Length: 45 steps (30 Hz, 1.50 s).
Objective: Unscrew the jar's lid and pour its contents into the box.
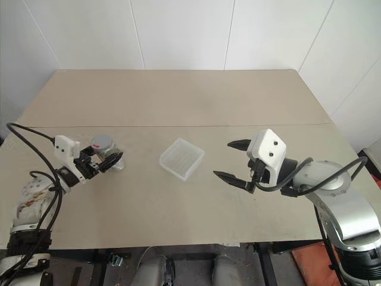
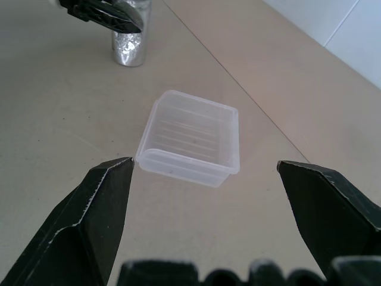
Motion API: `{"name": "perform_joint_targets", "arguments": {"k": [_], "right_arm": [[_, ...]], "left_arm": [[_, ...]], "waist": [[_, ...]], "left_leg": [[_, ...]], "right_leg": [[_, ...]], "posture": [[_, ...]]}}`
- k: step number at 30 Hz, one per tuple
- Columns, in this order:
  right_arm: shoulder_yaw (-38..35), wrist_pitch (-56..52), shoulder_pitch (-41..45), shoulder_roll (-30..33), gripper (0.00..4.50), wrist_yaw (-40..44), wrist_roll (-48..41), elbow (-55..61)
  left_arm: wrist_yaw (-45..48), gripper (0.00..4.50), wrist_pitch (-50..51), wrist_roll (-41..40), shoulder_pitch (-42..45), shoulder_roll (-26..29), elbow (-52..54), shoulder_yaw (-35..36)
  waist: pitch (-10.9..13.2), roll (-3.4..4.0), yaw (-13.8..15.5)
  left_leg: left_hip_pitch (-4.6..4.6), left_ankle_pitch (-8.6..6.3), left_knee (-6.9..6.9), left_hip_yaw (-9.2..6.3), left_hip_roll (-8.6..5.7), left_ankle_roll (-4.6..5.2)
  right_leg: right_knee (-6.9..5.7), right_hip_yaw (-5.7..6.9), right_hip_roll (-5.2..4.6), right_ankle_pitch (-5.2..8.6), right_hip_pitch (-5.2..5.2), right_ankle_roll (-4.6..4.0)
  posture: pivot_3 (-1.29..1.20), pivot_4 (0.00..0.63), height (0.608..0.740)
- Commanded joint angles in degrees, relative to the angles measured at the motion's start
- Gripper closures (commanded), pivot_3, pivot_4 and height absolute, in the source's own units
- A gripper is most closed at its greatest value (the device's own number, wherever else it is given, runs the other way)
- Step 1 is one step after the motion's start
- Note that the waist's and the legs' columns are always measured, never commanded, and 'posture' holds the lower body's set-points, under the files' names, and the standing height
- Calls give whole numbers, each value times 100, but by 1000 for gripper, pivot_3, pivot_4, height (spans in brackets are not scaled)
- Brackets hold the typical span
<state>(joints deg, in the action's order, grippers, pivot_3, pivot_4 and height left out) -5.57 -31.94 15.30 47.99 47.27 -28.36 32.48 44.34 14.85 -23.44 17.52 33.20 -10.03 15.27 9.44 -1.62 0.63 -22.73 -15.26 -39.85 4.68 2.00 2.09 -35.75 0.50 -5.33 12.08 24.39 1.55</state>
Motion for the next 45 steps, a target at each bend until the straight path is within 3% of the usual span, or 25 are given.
{"name": "perform_joint_targets", "arguments": {"k": [1,4,5,10,17,24,38,45], "right_arm": [[-263,6,104,68,0,-37,-97,179],[-253,2,139,41,0,-61,-102,167],[-220,7,165,14,0,-74,-98,164],[348,-22,816,-477,0,-146,-118,-33],[1186,-749,2698,-1868,0,-185,-578,-825],[1605,-1313,3700,-2667,0,-466,-529,-1450],[1995,-1468,4129,-3140,0,-627,-116,-2035],[1737,-1488,4259,-3259,1753,-231,-449,-2278]], "left_arm": [[-51,1493,-205,70,147,-19,-31,-6],[-63,2466,-201,89,174,-4,25,-17],[-35,2548,-159,66,180,32,121,-20],[403,2546,295,-265,312,358,1024,-152],[2422,2546,1320,-1493,772,1477,1720,-360],[2910,2546,1213,-1287,1543,1134,1238,-1050],[3333,2546,643,-867,2045,725,618,-1376],[3520,2546,436,-772,2091,727,580,-1390]], "waist": [[0,0,-8],[0,0,-10],[0,0,-9],[4,-7,-32],[5,-4,-145],[6,-4,-74],[5,-4,-144],[5,-4,-146]], "left_leg": [[0,0,0,0,0,0],[0,0,0,-3,1,0],[0,0,0,-3,1,0],[0,0,-1,-13,1,0],[-6,3,3,-17,5,-5],[-27,3,-2,3,-2,-5],[-89,13,-5,6,-2,-15],[-91,13,-6,5,-2,-15]], "right_leg": [[0,-1,-1,0,1,0],[-1,0,0,0,1,0],[-1,0,0,0,1,0],[-1,0,0,-1,1,1],[-11,-1,6,-1,16,0],[-24,25,5,-2,14,0],[-38,24,7,-4,75,3],[-38,24,7,-4,76,4]], "posture": [[0,150,740],[0,150,740],[0,150,740],[0,150,740],[0,150,740],[0,150,740],[0,150,740],[0,150,740]]}}
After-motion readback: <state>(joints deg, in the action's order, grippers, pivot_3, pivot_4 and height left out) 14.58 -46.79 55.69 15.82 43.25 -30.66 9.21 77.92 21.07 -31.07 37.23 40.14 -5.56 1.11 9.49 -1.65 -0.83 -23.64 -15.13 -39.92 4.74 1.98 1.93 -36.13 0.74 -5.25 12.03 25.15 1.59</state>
